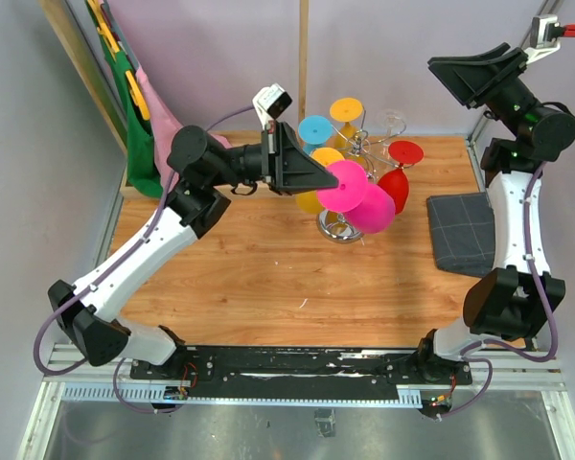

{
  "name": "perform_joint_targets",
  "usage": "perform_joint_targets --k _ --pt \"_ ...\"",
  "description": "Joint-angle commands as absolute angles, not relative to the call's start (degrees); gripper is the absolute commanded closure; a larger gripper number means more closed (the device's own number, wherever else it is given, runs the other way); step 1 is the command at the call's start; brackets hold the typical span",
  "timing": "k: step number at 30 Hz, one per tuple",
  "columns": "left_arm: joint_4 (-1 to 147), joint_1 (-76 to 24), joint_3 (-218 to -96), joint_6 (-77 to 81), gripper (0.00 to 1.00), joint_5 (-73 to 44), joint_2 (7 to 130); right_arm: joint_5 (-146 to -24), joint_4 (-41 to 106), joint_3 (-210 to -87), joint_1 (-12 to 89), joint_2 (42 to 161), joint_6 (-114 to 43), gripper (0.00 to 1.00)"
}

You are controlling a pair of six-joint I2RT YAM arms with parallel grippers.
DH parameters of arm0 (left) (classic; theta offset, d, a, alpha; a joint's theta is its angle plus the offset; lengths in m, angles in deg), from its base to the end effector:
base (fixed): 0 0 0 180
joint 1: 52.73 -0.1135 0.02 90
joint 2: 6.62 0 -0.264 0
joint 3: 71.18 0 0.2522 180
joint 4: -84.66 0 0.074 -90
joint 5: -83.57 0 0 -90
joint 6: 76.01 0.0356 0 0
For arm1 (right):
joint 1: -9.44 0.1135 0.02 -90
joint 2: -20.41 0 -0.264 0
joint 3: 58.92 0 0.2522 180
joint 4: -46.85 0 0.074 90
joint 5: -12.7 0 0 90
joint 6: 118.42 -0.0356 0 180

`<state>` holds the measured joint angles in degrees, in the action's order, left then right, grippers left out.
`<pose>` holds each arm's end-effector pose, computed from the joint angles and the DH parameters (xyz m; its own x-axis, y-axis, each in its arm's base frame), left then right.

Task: Place the wine glass upside down on the wine glass rack

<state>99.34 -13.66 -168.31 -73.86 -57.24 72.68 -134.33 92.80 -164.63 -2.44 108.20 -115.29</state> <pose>0.2097 -0.2057 0.5020 -0.8894 -0.0913 -0.4479 0.4509 -0.3355 -0.8271 0.2908 -0.0307 0.5387 -0.2012 0.5976 -0.7761 -0.8909 0.2178 0.3986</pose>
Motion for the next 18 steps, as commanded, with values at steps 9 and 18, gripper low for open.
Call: perform_joint_targets --k 9,18 --pt "61.3 -6.2 -177.7 -51.0 1.0 -46.6 75.7 -134.0 93.5 -162.7 -4.2 103.8 -114.5 0.37" --pt "54.7 -4.7 -181.0 -46.9 1.0 -41.4 81.0 -134.1 90.5 -160.5 -4.5 101.3 -111.9 0.37"
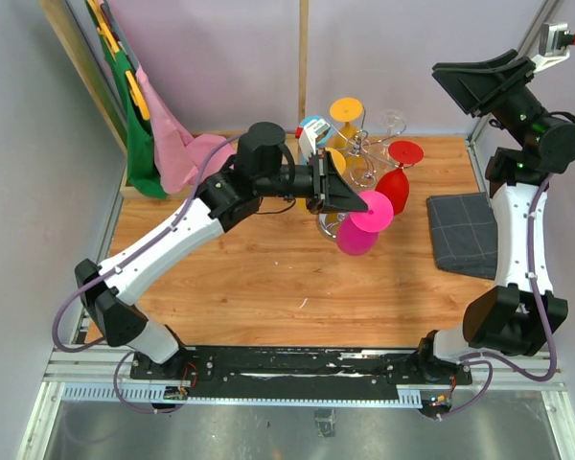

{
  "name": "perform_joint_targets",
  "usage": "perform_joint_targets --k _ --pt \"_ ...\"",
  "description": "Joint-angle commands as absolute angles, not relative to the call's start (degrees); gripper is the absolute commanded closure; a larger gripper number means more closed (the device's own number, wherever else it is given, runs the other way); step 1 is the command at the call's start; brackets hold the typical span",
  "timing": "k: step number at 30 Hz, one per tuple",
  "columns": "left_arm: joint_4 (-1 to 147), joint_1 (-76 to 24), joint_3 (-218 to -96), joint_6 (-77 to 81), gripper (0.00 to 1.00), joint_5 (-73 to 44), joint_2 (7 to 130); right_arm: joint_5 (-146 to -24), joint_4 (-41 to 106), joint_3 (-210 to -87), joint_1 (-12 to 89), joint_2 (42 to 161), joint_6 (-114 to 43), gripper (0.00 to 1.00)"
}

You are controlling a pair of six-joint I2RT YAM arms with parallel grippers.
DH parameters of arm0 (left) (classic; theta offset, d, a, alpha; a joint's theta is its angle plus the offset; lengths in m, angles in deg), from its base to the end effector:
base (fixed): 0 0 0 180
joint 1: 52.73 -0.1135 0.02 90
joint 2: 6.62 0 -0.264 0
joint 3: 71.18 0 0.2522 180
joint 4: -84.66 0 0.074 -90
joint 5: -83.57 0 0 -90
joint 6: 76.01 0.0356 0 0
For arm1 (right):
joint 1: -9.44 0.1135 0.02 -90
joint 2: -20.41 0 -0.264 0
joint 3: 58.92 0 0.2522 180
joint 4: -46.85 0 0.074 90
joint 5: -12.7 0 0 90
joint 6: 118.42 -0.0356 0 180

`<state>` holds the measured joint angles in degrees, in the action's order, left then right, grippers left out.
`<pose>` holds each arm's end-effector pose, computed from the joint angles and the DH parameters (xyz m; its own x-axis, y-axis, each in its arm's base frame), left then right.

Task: Place the wine glass upside down on the wine glass rack

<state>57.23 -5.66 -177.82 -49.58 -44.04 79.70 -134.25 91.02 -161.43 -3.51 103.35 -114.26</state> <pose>0.2163 -0.2645 0.4519 -0.9263 -0.0458 -0.3740 0.3663 0.1240 -0.9222 0.2664 -0.0306 0.5437 -0.1752 0.5984 -0.7818 -0.8890 0.2450 0.3868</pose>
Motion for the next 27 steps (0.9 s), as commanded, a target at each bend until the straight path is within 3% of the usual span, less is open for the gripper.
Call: perform_joint_targets --k 1,27 --pt "54.6 -4.5 -181.4 -46.8 1.0 -41.1 81.6 -134.1 90.1 -160.4 -4.5 101.3 -111.7 0.37" --pt "57.3 -3.8 -187.4 -49.7 1.0 -30.5 91.4 -134.0 87.4 -159.5 -4.5 100.4 -110.3 0.37"
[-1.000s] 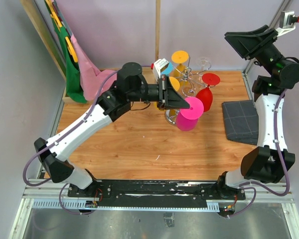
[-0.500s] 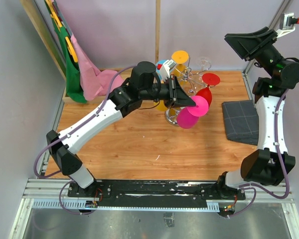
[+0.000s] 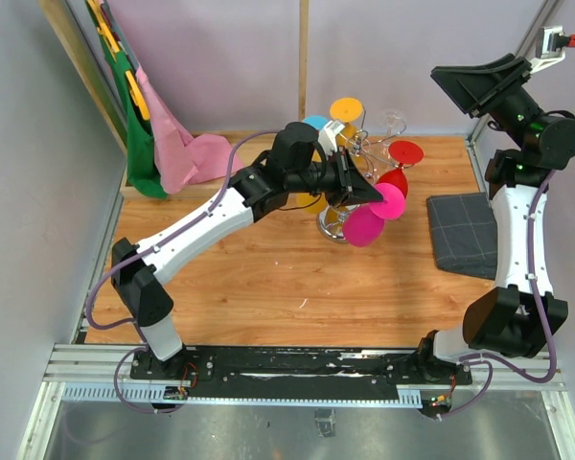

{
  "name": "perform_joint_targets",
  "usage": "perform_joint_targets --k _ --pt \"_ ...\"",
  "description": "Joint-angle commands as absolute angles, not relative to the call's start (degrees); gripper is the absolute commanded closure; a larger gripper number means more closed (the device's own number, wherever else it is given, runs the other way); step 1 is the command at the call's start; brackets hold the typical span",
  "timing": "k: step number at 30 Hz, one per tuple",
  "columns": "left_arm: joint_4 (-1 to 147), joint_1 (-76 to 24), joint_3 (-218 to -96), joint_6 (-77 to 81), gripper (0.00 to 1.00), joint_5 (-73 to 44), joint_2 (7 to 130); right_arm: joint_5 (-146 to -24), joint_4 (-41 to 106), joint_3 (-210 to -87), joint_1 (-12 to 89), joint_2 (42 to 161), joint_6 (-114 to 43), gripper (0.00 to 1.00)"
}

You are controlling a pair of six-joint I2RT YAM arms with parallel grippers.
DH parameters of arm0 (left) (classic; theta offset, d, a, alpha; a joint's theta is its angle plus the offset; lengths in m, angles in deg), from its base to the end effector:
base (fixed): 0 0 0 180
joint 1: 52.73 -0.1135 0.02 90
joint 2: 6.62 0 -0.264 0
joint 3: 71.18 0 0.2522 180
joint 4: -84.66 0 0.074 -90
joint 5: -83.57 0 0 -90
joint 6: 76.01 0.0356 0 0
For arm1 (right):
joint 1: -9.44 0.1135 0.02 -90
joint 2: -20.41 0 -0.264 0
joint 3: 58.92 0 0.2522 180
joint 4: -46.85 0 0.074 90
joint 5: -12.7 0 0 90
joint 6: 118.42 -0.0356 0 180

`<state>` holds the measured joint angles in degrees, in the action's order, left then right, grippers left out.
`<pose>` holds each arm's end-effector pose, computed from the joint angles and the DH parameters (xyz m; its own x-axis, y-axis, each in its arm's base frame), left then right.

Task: Place the wine glass upside down on the wine glass rack

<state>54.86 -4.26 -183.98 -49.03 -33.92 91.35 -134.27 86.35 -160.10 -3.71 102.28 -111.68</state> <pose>0.2545 -0.3121 0.4122 -0.9330 -0.1389 -0.3320 0.2828 0.2877 -0.9150 0.2688 -0.0321 0.5381 -0.1990 0.6024 -0.7730 -0.8623 0.2672 0.4301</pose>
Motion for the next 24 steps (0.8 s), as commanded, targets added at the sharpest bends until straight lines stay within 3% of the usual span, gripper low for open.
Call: perform_joint_targets --k 1,24 --pt "57.2 -3.8 -187.7 -49.8 1.0 -29.9 91.6 -134.0 87.3 -159.5 -4.6 100.4 -110.3 0.37" --pt "56.9 -3.9 -190.9 -53.6 1.0 -19.6 94.9 -134.0 87.3 -159.7 -4.6 100.8 -110.3 0.37"
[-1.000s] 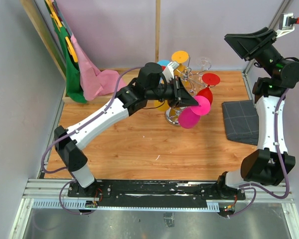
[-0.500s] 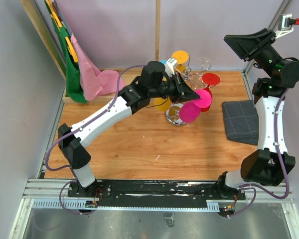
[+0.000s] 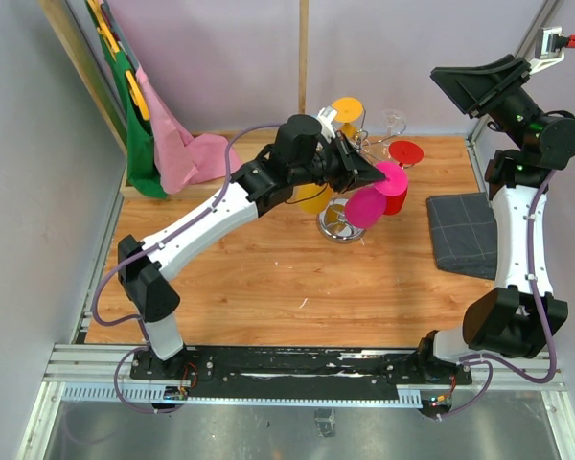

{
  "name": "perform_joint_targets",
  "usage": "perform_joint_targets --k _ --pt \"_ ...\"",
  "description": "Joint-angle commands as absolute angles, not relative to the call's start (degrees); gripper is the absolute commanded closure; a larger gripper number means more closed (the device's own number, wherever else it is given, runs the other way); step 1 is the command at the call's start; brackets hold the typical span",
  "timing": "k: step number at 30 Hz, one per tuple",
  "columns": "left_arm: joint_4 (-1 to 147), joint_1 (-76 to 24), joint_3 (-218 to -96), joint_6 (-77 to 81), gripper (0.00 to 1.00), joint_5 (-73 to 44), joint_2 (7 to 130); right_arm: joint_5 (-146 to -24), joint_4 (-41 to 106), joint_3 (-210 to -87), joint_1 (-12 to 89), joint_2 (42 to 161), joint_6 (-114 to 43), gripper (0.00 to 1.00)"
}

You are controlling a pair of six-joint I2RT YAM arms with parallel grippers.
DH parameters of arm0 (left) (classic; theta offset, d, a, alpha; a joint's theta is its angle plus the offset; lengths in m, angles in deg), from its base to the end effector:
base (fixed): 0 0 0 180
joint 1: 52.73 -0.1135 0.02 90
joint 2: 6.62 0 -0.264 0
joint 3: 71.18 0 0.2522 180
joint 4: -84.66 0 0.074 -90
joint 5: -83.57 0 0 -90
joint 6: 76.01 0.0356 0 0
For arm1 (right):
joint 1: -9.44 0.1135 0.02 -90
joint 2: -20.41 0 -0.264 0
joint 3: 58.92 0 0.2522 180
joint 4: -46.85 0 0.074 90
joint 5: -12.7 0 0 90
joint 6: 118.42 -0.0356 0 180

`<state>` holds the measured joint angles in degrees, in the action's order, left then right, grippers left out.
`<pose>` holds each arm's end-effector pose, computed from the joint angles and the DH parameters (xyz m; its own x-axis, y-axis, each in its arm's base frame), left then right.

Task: Place the wine glass upside down on the wine glass rack

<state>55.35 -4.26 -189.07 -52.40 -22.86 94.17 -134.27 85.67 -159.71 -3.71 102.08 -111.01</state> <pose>0.2684 -0.3182 0.4241 -0.8820 -0.3297 -0.3366 0.2325 0.3169 -0.9195 0.2693 -0.0323 0.5365 -0.2003 0.6019 -0.7730 -0.8583 0.2727 0.4347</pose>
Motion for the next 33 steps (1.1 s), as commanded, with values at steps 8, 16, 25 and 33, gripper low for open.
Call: perform_joint_targets --k 8,16,25,33 --pt "57.6 -4.6 -189.1 -55.3 1.0 -16.3 94.1 -134.1 87.1 -159.6 -4.6 100.8 -110.0 0.37" --pt "57.9 -6.0 -187.0 -56.0 1.0 -13.2 92.1 -133.9 87.2 -159.5 -4.6 101.1 -110.1 0.37" --pt "59.5 -7.6 -184.4 -56.5 1.0 -12.1 89.8 -133.8 87.4 -159.4 -4.7 101.5 -110.1 0.37" --pt "60.3 -8.2 -182.5 -56.6 1.0 -11.7 87.7 -133.7 87.4 -159.2 -4.6 101.6 -110.1 0.37"
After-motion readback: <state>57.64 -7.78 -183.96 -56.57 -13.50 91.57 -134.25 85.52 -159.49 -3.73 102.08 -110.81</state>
